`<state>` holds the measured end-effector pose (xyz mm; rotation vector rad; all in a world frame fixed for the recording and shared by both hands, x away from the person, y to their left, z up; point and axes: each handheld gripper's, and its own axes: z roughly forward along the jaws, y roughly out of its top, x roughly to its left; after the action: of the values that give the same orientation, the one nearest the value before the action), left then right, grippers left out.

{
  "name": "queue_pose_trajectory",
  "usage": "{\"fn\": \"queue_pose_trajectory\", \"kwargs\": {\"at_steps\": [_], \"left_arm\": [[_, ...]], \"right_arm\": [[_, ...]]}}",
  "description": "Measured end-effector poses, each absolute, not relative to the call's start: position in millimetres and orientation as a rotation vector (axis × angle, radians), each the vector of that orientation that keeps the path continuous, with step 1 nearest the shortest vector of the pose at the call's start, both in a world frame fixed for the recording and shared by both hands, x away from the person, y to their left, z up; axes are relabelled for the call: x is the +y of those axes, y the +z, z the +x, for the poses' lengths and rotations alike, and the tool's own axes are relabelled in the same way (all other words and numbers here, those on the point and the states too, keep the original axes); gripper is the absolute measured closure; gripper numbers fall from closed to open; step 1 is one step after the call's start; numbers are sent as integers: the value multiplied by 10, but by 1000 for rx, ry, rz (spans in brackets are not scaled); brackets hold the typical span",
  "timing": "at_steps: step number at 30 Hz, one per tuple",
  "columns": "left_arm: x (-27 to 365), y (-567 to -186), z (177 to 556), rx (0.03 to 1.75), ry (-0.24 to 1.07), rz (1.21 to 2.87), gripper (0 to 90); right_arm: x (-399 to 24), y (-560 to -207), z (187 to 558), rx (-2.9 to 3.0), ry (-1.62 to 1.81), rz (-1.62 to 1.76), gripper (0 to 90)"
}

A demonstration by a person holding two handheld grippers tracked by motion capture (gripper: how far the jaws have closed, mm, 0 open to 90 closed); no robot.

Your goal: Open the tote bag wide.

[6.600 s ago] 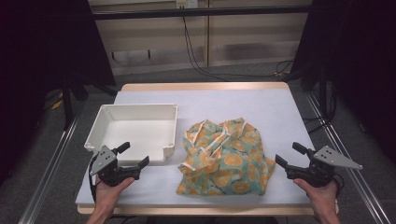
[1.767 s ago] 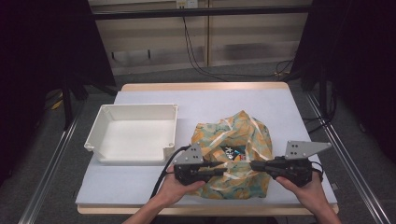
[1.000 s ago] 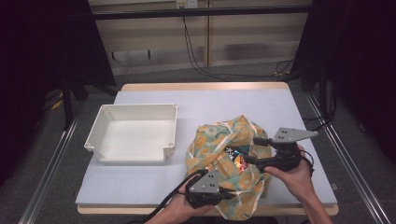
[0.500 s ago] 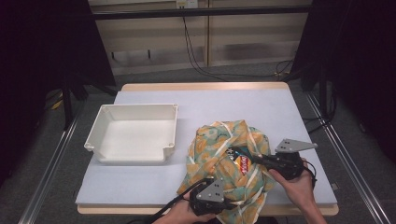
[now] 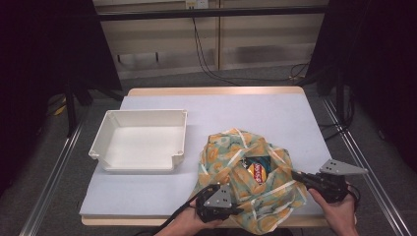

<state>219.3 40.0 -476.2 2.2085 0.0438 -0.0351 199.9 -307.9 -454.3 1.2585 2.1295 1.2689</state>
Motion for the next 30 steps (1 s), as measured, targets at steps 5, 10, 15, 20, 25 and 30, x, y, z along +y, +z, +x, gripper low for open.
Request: {"fn": "queue_pose_trajectory", "kwargs": {"at_steps": [5,10,15,20,25,30], "left_arm": [[539,-4578,2204,74,-46,2136,752],[738,-4253,2282,105,3,2034,681],[824,-4062,2497,191,57,1966,655],[762,-4123,2741,278,155,2000,540],[739,-4255,2871,334,236,2074,490],[837,-4363,2987,435,267,2081,619]], "right_arm": [[-3054,-4514,2021,2134,1283,1251,758],[-3002,-4221,2053,2092,1352,1172,621],[-2890,-4008,2198,2092,1336,1116,563],[-2696,-4002,2499,2169,1291,1077,545],[-2636,-4143,2674,2209,1190,1109,508],[-2674,-4299,2763,2220,1141,1151,735]]}}
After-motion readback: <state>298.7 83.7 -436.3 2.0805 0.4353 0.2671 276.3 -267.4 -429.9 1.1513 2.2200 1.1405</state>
